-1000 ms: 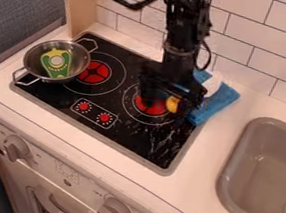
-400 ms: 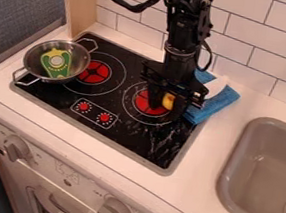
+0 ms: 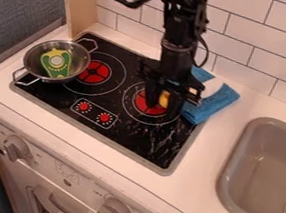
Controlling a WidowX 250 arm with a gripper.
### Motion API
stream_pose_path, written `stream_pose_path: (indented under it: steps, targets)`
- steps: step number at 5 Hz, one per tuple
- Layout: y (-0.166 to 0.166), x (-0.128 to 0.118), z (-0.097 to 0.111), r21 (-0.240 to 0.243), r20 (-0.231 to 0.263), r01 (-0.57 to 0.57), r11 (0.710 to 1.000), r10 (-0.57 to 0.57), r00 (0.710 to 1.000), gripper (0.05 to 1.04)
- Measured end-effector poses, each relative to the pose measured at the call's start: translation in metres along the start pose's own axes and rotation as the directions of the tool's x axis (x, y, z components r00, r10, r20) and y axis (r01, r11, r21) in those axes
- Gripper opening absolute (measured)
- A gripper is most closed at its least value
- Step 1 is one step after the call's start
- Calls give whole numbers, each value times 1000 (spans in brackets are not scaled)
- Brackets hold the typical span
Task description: Move the yellow knife to the right side of the left burner
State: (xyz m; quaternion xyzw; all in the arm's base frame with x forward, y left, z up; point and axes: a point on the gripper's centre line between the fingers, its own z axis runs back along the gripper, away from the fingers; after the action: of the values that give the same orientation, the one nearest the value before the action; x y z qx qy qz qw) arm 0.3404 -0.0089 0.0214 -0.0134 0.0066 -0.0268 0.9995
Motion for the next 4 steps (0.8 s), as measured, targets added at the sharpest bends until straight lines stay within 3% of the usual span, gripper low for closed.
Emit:
stream_pose_path:
  steps: [1,2,3,4]
  targets:
    - [36,2,42,6,62,-134,991,134,989,495]
    - [83,-8,44,65,84,-295,953,289,954,495]
    - [128,-26,26,100,37,-366,925,364,931,496]
    - [130,-40,12,97,-7,-367,925,369,929,495]
